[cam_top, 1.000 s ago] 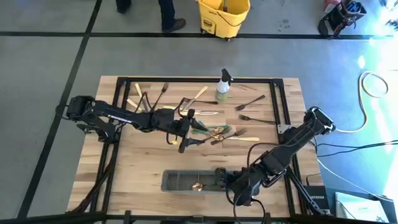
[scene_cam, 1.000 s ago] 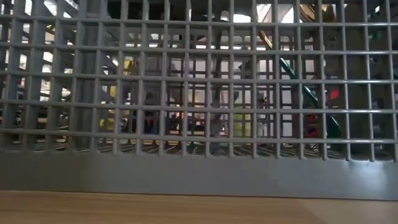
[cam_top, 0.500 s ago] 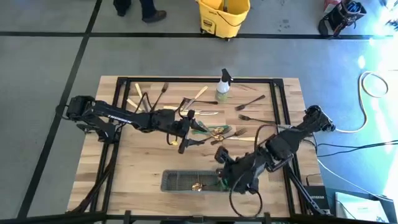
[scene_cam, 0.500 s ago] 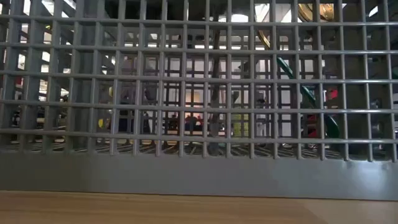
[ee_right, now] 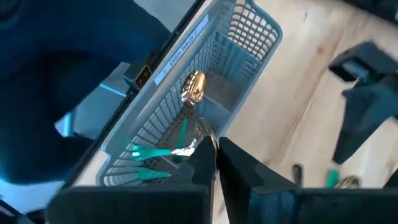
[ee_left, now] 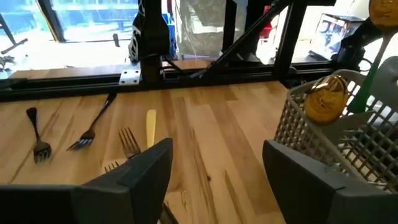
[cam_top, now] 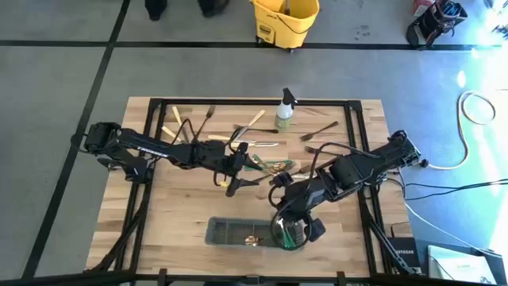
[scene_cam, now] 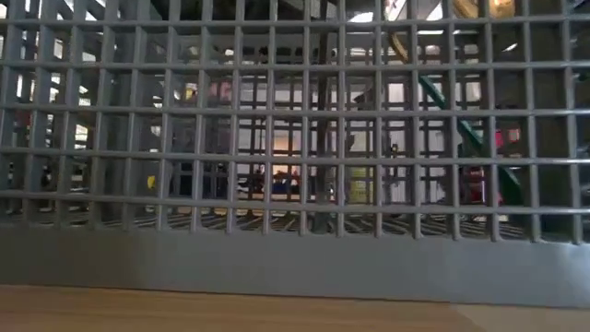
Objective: Sort silverware
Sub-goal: Adjust the green spoon to the right position
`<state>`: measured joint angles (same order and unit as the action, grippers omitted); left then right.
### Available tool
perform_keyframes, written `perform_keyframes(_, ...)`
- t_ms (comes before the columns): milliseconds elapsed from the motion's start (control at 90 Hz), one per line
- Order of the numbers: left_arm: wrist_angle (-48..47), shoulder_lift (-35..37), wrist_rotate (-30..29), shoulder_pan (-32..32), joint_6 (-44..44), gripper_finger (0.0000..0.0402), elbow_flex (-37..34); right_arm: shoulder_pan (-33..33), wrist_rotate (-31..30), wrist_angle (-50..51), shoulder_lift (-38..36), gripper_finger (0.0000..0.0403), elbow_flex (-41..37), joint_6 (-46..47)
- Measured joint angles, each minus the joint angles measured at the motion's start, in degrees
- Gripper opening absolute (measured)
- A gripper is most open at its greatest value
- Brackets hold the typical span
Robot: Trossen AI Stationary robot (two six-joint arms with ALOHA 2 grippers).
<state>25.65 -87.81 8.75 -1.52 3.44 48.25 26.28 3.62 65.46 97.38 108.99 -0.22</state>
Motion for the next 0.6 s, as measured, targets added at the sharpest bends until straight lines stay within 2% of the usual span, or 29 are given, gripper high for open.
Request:
perform_keyframes(122,0.1,0.0,0.0,0.0,0.3,0.0235,0.0,-0.1,-3.7,1.0,0.0,0.0000,-0.1,7.6)
perform_keyframes(233,0.1,0.0,0.0,0.0,0.4,0.0235,0.0,0.0,-7.0,2.8,0.0,0.0000,-1.5,9.7)
perform_keyframes(600,0.2,0.0,-0.3,0.1,1.5,0.0235,0.0,1.0,-8.7,0.5,0.0,0.0000,-7.0,20.7)
